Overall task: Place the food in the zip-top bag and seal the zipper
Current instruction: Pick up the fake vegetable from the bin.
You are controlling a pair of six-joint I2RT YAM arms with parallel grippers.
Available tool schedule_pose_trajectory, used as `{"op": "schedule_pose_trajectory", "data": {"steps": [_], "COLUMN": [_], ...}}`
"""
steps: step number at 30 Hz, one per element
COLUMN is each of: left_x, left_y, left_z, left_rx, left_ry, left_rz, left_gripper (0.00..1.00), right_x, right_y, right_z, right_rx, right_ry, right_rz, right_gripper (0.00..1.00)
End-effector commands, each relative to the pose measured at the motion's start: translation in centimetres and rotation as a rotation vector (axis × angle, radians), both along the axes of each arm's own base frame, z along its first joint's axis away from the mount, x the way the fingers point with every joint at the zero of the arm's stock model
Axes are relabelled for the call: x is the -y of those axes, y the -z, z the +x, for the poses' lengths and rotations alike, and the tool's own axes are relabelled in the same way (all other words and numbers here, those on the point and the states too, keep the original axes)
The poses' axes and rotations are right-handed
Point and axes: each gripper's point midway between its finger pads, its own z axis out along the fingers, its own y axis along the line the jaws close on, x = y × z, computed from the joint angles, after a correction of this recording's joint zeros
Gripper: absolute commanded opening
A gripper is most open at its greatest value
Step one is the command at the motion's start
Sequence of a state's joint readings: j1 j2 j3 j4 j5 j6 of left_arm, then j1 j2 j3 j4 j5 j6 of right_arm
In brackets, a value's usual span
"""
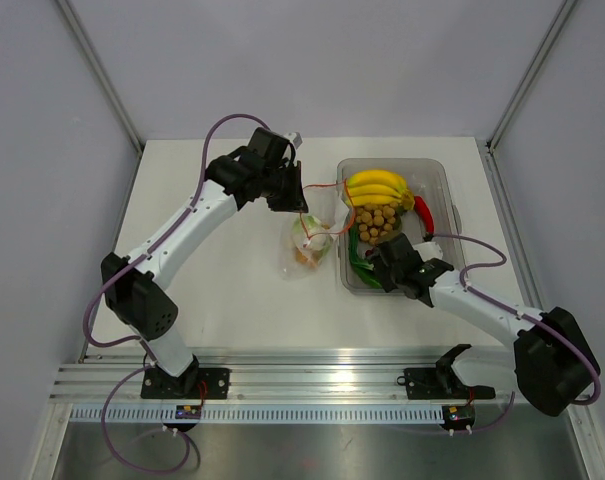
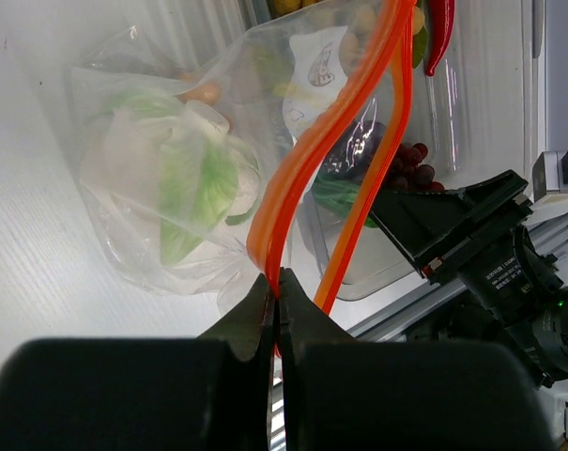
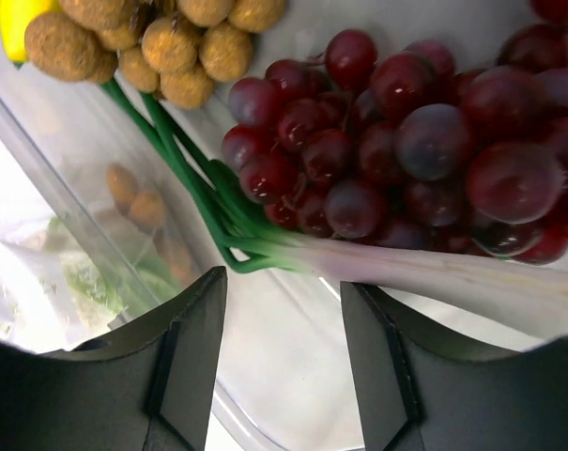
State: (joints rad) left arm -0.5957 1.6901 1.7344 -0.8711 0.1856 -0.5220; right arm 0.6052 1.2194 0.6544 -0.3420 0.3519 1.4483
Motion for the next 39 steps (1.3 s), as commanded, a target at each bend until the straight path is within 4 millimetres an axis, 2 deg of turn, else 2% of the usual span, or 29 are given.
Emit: {"op": "schedule_pose_trajectory", "data": {"steps": [1,7,8,11,12,17,18,21,22,24,25,27,28,30,33,36,39], "left_x": [0.2,0.5,0.4,0.3,0.4,0.3,0.3,0.3,0.2,0.3,0.4,0.4,0.4,0.4,0.3,0.1,0.0], "left_y": [-2.8,-2.9,-2.8,-2.8,-2.8,-2.7,-2.6,-2.3,-2.2,-2.1,-2.1,-2.2,-2.3,-2.3,-2.4,-2.3,-2.3], "left_z": [0.1,0.1,0.1,0.1,0.0,-0.1,-0.1,-0.1,-0.1,0.0,0.1,0.2,0.3,0.4,0.5,0.6,0.7], "left_rx": [0.085,0.084,0.082,0.085,0.083,0.081,0.08,0.076,0.073,0.071,0.073,0.075,0.076,0.077,0.078,0.075,0.077], "left_ry": [0.016,0.021,0.021,0.023,0.023,0.024,0.024,0.024,0.022,0.022,0.025,0.024,0.022,0.023,0.025,0.019,0.017], "left_rz": [-0.046,-0.055,-0.054,-0.053,-0.052,-0.05,-0.049,-0.044,-0.044,-0.041,-0.046,-0.047,-0.05,-0.049,-0.049,-0.045,-0.045], "left_gripper": [0.0,0.0,0.0,0.0,0.0,0.0,0.0,0.0,0.0,0.0,0.0,0.0,0.0,0.0,0.0,0.0,0.0], "right_x": [2.5,3.8,4.0,4.2,4.0,4.3,4.4,4.5,4.4,4.7,4.8,5.4,5.6,5.9,6.3,6.7,6.7], "right_y": [0.5,0.9,0.9,0.7,0.5,-0.3,-0.6,-2.7,-4.2,-5.7,-7.3,-8.7,-10.1,-11.3,-14.7,-16.7,-20.0], "right_z": [-0.5,0.0,0.2,0.5,0.7,1.0,1.0,1.0,1.1,1.0,1.0,0.7,0.7,0.4,0.5,0.5,0.5], "right_rx": [-0.008,-0.033,-0.027,-0.018,-0.009,0.011,0.017,0.063,0.105,0.146,0.186,0.215,0.246,0.263,0.318,0.358,0.423], "right_ry": [0.094,0.086,0.081,0.086,0.08,0.077,0.078,0.061,0.059,0.032,0.033,0.009,0.006,-0.027,-0.039,-0.052,-0.057], "right_rz": [-0.088,-0.229,-0.252,-0.267,-0.264,-0.284,-0.291,-0.283,-0.262,-0.273,-0.259,-0.294,-0.29,-0.328,-0.347,-0.372,-0.366], "right_gripper": [0.58,0.58,0.55,0.45,0.37,0.17,0.09,0.0,0.0,0.0,0.0,0.0,0.0,0.0,0.0,0.0,0.0]}}
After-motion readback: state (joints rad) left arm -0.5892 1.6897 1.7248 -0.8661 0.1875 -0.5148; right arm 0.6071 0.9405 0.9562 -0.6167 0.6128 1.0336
